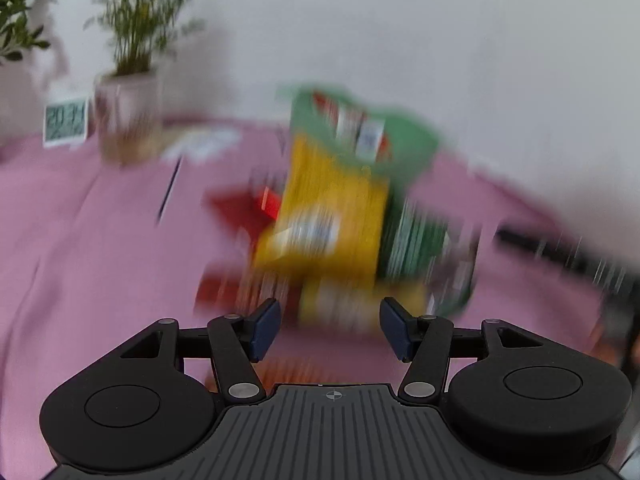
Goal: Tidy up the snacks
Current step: 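Drop the blue-white packet with the left tool while the right tool drops the pink-yellow packet in the bowl, then grasp the long red-gold stick packet with the left tool while the right tool grasps the green-clear packet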
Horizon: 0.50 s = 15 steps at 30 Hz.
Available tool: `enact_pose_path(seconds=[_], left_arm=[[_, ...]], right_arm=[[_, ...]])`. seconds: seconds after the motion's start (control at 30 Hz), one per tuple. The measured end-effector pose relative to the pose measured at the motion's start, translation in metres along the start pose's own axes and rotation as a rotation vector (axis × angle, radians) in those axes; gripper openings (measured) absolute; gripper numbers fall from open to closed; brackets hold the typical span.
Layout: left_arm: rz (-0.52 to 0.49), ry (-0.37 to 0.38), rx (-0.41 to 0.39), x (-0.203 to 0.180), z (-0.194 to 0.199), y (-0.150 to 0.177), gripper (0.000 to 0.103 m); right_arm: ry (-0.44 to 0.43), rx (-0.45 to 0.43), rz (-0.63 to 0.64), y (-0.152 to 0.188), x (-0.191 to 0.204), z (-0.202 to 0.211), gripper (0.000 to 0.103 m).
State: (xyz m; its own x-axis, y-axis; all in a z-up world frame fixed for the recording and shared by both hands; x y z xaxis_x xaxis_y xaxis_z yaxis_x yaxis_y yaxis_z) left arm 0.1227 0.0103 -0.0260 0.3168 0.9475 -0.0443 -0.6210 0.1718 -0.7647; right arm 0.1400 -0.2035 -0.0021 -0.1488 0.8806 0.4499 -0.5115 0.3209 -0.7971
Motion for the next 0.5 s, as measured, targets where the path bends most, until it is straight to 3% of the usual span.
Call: enact_pose_path(seconds=[0.03,0.17,0.33,0.4,0.5], left_arm=[[-0.017,-0.027,0.032,0.000,0.000,0.015,0.103],[-0.125,-0.128,-0.020,0.006,0.029,0.041,0.103],[-0.067,-0.190,0.005,0.036,0.054,0.046,0.103],[-0.009,-0.178,-0.006,0.046,0.067,0.047,0.103],[0.047,-0.171,-0.049,0.054,0.088,0.043,0.103]], right_arm=[[0.017,0.014,-0.002,0.007,-0.003,0.002,0.084],[0.025,0.093,0.008,0.028,0.000,0.006,0.084],[-0.104,0.172,0.069,0.045,0.038,0.003,0.083],[-0.115,0.134,0.122,0.043,0.055,0.001,0.082],[-0.026,0.031,0.205,0.030,0.065,-0.006,0.082]])
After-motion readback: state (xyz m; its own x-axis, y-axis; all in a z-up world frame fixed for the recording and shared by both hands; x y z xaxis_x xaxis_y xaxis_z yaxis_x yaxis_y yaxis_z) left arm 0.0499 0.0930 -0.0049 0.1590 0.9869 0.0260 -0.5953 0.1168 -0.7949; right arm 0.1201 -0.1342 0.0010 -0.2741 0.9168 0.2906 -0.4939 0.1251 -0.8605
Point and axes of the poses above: each gripper's, at about its wrist camera, not at the fingertips, and z roughly against the way its jaws point, x to its left, y to its underside, the point moved 7 cm from there along -z, roughly the way its jaws point, and after that the axes turned 11 degrees about -z, right-handed, at the moved point
